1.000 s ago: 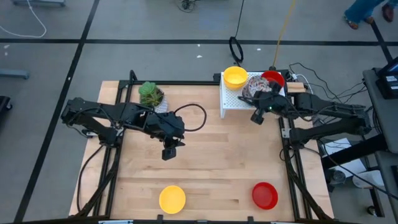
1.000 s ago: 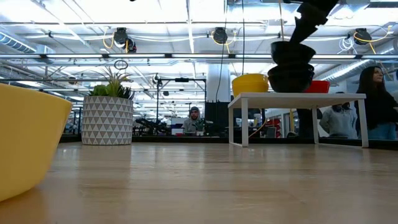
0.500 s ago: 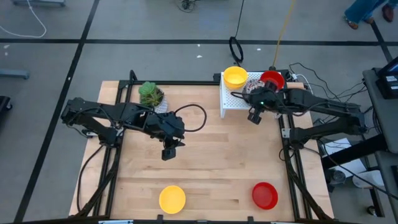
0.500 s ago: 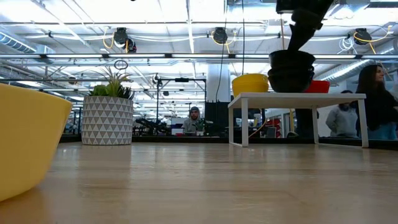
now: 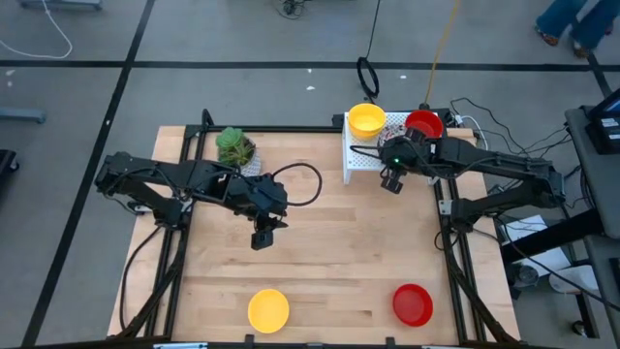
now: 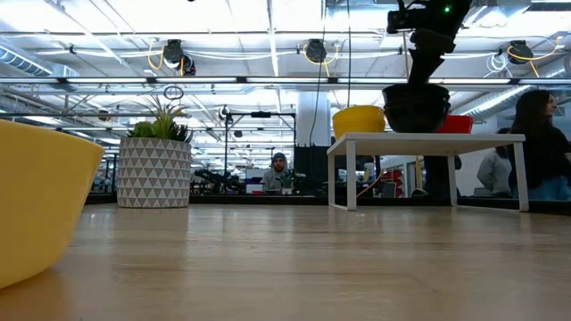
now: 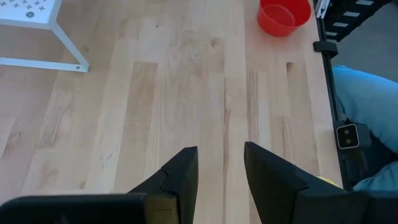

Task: Pick & Place Mini bowls
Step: Stack the white patterned bowl on top of the white patterned bowl on the shelf, then stack the red bowl on top of the red bowl on the shelf

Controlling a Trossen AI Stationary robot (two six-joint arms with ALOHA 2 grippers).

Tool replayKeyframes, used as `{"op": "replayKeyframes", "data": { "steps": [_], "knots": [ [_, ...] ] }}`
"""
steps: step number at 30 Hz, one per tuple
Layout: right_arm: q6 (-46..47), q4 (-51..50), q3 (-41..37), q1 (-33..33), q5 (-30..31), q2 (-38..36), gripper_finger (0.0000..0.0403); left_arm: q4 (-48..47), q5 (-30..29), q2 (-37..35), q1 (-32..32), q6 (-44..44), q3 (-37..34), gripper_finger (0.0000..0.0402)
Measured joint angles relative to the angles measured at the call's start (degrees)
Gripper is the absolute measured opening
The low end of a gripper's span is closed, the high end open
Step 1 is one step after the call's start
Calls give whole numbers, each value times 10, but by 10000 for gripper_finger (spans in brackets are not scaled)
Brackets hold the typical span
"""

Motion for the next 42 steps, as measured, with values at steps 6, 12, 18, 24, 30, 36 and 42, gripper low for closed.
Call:
{"op": "replayKeyframes", "data": {
  "steps": [6, 12, 18, 24, 30, 36, 42],
  "knots": [
    [3, 0, 0, 0, 0, 0, 3, 0, 0, 0, 0, 0, 0, 131],
    [11, 0, 0, 0, 1, 0, 21, 0, 0, 0, 0, -1, 0, 131],
    [10, 2, 0, 0, 3, -1, 76, 0, 0, 0, 0, -2, 0, 131],
    [-7, -1, 5, 6, 33, -21, 113, 0, 0, 0, 0, -5, 0, 131],
    [13, 6, 28, 34, 30, -55, 115, -1, 0, 0, 0, -8, 0, 131],
    [82, 4, 29, 97, -37, -68, 104, -2, 0, 0, 0, -8, 0, 131],
    [213, 3, 7, 208, -136, -45, 103, -5, 0, 0, 0, -7, 0, 131]
  ]
}}
